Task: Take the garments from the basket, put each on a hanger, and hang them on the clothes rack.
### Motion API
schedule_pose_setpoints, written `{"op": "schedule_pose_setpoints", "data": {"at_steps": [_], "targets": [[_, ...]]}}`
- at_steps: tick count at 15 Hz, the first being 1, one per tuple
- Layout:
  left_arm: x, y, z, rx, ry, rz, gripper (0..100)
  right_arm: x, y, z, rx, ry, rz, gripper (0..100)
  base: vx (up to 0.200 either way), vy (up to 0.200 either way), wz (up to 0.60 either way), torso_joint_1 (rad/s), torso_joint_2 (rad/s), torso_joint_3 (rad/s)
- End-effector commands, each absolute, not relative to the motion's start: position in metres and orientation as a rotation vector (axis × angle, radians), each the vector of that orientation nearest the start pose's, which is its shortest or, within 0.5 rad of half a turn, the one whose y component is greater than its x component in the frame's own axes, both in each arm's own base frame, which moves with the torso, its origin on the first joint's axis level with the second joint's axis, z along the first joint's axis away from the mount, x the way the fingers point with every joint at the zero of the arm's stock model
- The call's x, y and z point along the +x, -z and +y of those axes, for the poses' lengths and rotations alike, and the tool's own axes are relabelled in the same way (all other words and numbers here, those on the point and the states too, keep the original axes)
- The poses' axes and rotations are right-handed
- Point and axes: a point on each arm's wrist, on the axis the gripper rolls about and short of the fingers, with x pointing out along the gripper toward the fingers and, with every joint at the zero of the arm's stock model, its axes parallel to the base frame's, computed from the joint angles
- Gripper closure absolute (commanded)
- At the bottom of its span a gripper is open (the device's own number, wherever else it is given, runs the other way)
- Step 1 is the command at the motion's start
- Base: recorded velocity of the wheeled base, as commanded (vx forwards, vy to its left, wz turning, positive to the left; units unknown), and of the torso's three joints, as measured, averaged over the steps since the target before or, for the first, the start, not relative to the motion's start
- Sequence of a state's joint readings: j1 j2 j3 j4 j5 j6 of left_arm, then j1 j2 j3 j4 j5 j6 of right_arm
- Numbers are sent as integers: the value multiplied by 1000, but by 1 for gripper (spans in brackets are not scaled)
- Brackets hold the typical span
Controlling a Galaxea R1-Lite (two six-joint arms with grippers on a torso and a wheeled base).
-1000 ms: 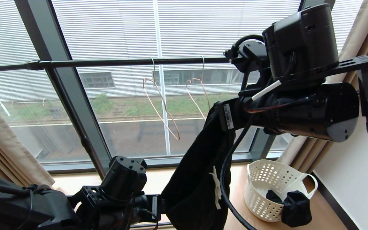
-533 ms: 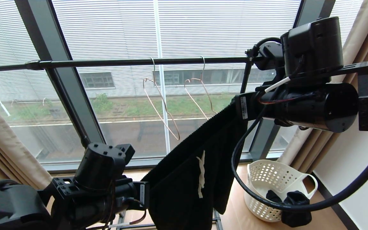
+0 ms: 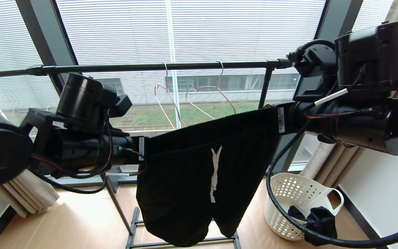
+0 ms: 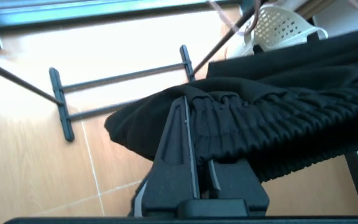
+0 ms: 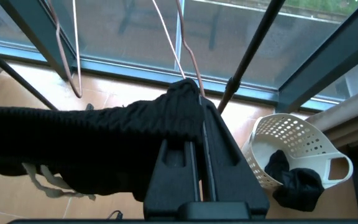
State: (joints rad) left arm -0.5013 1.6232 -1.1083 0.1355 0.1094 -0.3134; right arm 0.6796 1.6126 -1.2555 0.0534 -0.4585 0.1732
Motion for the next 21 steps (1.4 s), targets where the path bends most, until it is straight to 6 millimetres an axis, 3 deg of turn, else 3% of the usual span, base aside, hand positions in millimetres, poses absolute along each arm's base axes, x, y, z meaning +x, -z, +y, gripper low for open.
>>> {"op": "schedule_pose_setpoints", "data": {"at_steps": [1, 5, 9, 13, 16, 21], "targets": [[262, -243, -137, -104, 284, 607, 100, 227, -275, 171, -41, -190, 348, 100, 0, 0, 0, 0, 0, 0], [272, -255, -144, -106, 291, 597, 100, 222, -270, 168, -78, -196, 361, 100, 0, 0, 0, 0, 0, 0], [289, -267, -152, -103, 287, 594, 100, 195, -268, 175, -133, -290, 360, 100, 0, 0, 0, 0, 0, 0], [308, -275, -162, -110, 293, 573, 100, 172, -250, 180, -263, -379, 390, 100, 0, 0, 0, 0, 0, 0], [319, -276, -169, -113, 296, 563, 100, 154, -244, 174, -334, -520, 393, 100, 0, 0, 0, 0, 0, 0], [321, -278, -176, -114, 312, 551, 100, 118, -237, 197, -357, -765, 399, 100, 0, 0, 0, 0, 0, 0]]}}
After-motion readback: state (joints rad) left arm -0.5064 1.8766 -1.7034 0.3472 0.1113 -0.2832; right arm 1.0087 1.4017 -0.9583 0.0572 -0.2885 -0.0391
